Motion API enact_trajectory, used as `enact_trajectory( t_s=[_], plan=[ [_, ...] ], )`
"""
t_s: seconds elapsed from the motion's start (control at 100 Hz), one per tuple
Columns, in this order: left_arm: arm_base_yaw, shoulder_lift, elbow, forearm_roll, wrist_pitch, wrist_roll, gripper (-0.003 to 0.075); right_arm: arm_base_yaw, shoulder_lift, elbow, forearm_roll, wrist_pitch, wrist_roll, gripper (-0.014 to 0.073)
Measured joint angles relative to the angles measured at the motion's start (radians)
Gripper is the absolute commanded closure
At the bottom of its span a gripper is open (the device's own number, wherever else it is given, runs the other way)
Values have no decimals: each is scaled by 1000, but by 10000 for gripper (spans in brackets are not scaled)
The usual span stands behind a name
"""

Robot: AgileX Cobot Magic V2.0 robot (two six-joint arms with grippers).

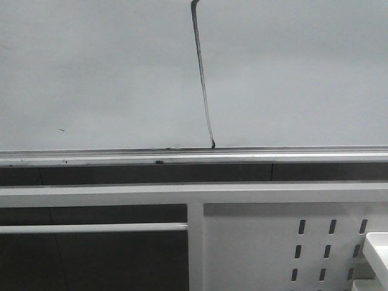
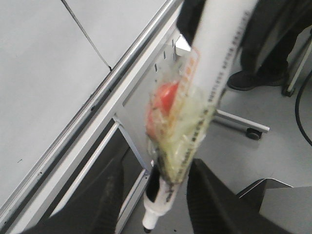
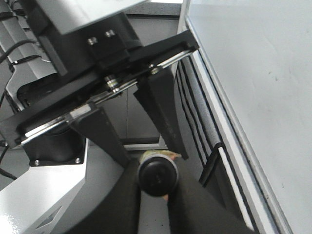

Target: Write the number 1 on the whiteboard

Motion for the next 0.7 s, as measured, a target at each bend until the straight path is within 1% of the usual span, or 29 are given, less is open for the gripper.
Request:
enact_trajectory(
  t_s=[0.12, 0.33, 0.7],
  plan=[
    [0, 0, 0, -2, -15, 0, 514, 0, 0, -2, 0, 5, 0, 663],
    [0, 5, 0, -6, -28, 0, 526, 0, 0, -2, 0, 5, -2, 663],
    [0, 11, 0, -18, -31, 14, 654, 0, 0, -2, -2, 5, 1, 663]
  ],
)
